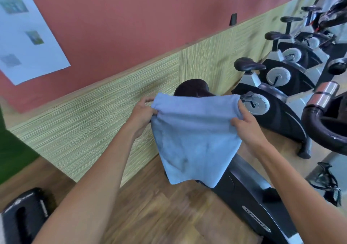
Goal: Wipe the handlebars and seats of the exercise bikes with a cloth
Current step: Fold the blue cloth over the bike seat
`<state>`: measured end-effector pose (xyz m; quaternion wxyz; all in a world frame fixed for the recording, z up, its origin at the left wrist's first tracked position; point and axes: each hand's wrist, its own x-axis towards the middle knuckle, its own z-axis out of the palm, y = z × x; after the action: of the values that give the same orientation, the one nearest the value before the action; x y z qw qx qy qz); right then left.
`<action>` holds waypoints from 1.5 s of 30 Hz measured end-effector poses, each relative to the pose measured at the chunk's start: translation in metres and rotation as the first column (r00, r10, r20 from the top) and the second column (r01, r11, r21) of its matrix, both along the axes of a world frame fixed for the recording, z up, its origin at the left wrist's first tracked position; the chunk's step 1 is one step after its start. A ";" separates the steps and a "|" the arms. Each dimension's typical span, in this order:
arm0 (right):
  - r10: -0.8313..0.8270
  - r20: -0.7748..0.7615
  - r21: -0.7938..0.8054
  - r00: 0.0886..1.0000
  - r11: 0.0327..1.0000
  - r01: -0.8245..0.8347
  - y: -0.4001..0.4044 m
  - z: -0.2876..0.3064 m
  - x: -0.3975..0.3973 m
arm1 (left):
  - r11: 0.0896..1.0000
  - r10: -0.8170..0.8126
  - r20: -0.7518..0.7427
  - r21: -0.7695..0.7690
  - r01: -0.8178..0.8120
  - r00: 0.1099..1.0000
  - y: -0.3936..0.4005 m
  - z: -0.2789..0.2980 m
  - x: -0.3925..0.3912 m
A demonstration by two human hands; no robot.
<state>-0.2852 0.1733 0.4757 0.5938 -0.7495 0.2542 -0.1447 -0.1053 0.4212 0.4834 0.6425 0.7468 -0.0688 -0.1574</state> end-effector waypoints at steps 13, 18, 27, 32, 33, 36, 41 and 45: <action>-0.047 0.131 0.143 0.990 0.989 0.028 -0.032 0.032 0.005 | 0.978 0.206 0.022 -0.046 -0.205 0.978 0.010 0.020 0.012; -0.020 0.216 0.458 0.976 0.885 -0.084 -0.036 0.020 0.007 | 0.992 0.124 -0.060 -0.004 -0.124 0.990 0.001 0.001 -0.005; -0.005 0.151 0.185 0.989 0.982 -0.023 -0.043 0.039 0.028 | 0.994 0.059 -0.036 0.095 -0.055 0.998 0.026 0.027 0.023; -0.013 0.179 0.024 0.984 1.000 0.009 -0.036 0.045 0.036 | 0.941 0.293 0.107 0.140 -0.306 0.950 0.031 0.032 0.036; -0.029 0.195 0.039 0.980 0.999 0.022 -0.036 0.045 0.038 | 0.940 0.334 0.103 0.042 -0.340 0.937 0.033 0.035 0.040; -0.036 0.236 0.113 0.971 0.994 0.009 -0.035 0.049 0.045 | 0.987 0.141 -0.055 0.089 -0.136 0.988 0.029 0.028 0.029; -0.038 0.201 0.199 0.979 0.980 -0.003 -0.034 0.051 0.048 | 0.910 0.405 0.024 0.090 -0.405 0.914 0.034 0.010 0.033; -0.076 0.176 0.203 0.982 0.978 0.040 -0.043 0.054 0.051 | 0.967 0.256 0.082 -0.011 -0.255 0.963 0.044 0.034 0.039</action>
<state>-0.2344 0.1303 0.5295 0.6820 -0.6623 0.2338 -0.2040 -0.0668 0.4650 0.5173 0.6541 0.7552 0.0014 -0.0421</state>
